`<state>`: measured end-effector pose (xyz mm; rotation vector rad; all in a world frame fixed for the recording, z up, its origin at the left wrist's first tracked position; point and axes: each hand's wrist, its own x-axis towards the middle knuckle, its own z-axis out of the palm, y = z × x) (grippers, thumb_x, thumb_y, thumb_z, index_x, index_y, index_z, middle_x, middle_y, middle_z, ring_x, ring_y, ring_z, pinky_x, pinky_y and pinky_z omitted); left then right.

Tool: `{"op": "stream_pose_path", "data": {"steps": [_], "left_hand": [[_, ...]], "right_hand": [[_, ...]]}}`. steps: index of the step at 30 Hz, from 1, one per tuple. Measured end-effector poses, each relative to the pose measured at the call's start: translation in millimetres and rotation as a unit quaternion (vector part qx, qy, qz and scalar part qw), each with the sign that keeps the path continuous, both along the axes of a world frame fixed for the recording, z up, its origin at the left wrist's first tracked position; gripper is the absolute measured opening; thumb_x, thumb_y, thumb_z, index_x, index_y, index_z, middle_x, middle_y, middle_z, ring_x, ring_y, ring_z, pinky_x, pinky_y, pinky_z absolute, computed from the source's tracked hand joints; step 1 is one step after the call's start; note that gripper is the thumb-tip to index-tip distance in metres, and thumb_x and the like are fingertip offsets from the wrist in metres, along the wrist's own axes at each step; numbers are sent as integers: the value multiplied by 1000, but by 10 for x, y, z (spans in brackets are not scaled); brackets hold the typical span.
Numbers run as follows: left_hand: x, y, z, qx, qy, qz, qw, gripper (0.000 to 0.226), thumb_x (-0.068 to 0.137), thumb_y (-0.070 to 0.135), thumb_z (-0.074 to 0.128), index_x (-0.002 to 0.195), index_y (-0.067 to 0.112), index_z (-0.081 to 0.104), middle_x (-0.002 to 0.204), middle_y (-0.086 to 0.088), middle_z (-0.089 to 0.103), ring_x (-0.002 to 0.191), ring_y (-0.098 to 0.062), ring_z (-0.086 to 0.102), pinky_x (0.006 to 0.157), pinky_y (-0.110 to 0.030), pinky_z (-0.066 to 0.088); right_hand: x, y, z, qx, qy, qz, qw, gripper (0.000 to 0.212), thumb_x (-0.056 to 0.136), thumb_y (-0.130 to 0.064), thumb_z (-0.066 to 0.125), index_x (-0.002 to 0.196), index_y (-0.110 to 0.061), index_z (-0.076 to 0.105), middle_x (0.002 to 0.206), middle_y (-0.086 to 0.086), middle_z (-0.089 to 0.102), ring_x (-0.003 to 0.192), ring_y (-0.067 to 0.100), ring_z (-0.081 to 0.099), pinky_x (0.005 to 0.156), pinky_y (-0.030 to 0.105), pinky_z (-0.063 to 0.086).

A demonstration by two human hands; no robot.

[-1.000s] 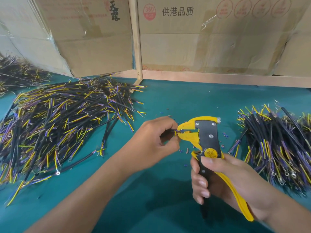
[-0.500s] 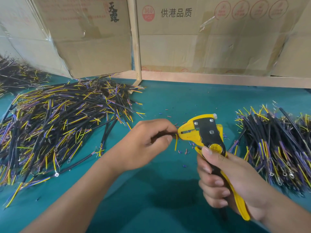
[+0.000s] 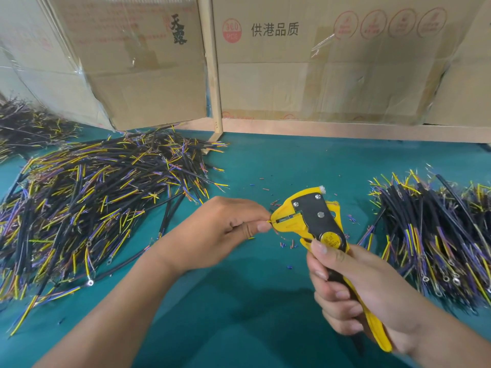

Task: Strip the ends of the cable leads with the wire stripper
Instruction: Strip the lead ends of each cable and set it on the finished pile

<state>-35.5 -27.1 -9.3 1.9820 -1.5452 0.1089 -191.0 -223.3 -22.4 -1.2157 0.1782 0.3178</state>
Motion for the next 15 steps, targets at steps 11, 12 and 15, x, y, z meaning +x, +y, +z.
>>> {"op": "stream_pose_path", "data": {"steps": [11,12,15], "left_hand": [[41,40,-24,13,117,3,993,31,101,30,50,97,8,70,82,-5,66,74,-30,56,68,-43,48],[48,43,-26,13,122,2,992,30,101,31,51,96,9,70,81,-4,65,73,-30,55,68,-43,47],[63,54,-41,15,136,0,991,29,102,32,50,96,11,71,80,-5,64,71,-30,53,65,-42,46]], "right_hand": [[-29,34,-2,-100,-44,-10,994,61,72,-55,75,68,-7,37,56,6,28,41,16,23,41,22,28],[-28,35,-5,-113,-50,-12,992,63,72,-56,74,67,-6,36,56,6,28,41,17,24,41,22,28],[-27,41,-17,-147,-68,-16,987,63,74,-57,73,64,-9,34,56,7,29,42,18,24,42,24,29]]}}
